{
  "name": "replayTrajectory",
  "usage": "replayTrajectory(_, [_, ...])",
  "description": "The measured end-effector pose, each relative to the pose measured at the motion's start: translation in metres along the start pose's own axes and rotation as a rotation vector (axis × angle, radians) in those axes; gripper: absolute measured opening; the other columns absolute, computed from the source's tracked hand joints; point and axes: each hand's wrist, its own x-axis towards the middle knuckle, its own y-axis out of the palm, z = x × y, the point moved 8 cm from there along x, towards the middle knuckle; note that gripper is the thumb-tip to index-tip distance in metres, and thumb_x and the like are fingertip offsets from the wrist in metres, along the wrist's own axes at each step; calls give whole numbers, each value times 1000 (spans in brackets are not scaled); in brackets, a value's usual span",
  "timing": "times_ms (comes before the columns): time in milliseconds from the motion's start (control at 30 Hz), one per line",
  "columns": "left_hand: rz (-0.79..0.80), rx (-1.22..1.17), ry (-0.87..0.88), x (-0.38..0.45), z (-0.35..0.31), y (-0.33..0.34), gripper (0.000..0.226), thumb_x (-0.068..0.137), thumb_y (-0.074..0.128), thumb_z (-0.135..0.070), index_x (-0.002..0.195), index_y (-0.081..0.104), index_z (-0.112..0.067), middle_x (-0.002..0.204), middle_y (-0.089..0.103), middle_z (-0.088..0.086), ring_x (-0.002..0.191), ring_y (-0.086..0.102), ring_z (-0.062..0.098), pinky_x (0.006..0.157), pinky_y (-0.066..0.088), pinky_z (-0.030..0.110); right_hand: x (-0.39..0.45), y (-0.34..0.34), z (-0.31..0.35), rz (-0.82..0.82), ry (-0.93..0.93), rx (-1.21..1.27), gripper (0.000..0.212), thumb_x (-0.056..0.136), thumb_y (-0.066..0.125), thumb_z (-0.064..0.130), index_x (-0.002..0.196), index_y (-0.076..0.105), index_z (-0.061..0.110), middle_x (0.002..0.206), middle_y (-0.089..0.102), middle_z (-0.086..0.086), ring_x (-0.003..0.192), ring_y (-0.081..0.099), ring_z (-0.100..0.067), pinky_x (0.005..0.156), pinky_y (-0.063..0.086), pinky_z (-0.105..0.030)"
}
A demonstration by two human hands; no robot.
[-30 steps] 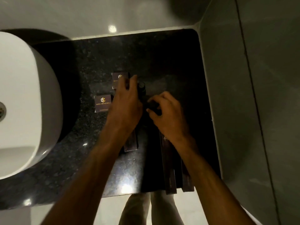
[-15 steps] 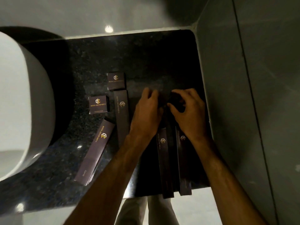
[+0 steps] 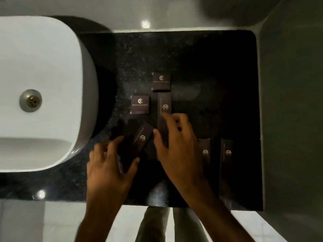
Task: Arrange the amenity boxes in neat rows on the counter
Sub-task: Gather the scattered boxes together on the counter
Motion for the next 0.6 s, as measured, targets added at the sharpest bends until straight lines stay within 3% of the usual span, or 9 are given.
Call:
replayTrajectory(100, [46, -61, -89, -31, 18, 24, 75, 68, 83, -45, 133, 52, -22, 120, 50, 9, 106, 53, 28, 88, 52, 52, 12, 17, -12, -47, 144, -88, 56, 92, 61, 51, 137, 46, 22, 132, 48, -2, 114, 55, -20, 76, 58, -37])
replayTrajectory(167, [49, -108, -154, -41, 24, 36, 70, 72, 83, -36, 132, 52, -20, 122, 50, 8, 107, 55, 30, 86, 54, 53, 17, 25, -16, -43, 194, -126, 62, 89, 65, 51, 139, 44, 20, 134, 48, -3, 116, 54, -20, 77, 55, -33])
replayTrajectory(333, [-45, -215, -201, -56, 24, 43, 52, 76, 81, -27, 120, 57, -14, 111, 53, 8, 93, 58, 25, 72, 55, 36, -1, 17, -23, -144, 227, -13, 46, 89, 69, 30, 129, 47, 22, 120, 56, 0, 97, 63, -15, 67, 56, -27])
replayTrajectory(400, [-51, -213, -208, -63, 23, 45, 53, 74, 83, -27, 118, 57, -11, 109, 55, 9, 89, 56, 21, 71, 50, 29, -22, 19, -28, -116, 236, -12, 49, 88, 69, 33, 131, 46, 26, 125, 52, 1, 102, 60, -14, 68, 51, -21])
replayTrajectory(533, [-55, -204, -268, -78, 32, 50, 57, 72, 85, -29, 117, 56, -10, 108, 57, 12, 85, 48, 13, 70, 44, 24, -49, 37, -30, -42, 259, -25, 62, 84, 71, 49, 136, 41, 33, 132, 41, 5, 111, 48, -9, 75, 47, -23])
replayTrajectory(600, [-52, -215, -274, -82, 36, 50, 58, 72, 85, -30, 117, 56, -9, 108, 58, 13, 85, 52, 15, 70, 47, 23, -48, 41, -27, -42, 252, -57, 65, 82, 75, 45, 136, 41, 31, 130, 41, 4, 107, 38, -3, 74, 39, -16])
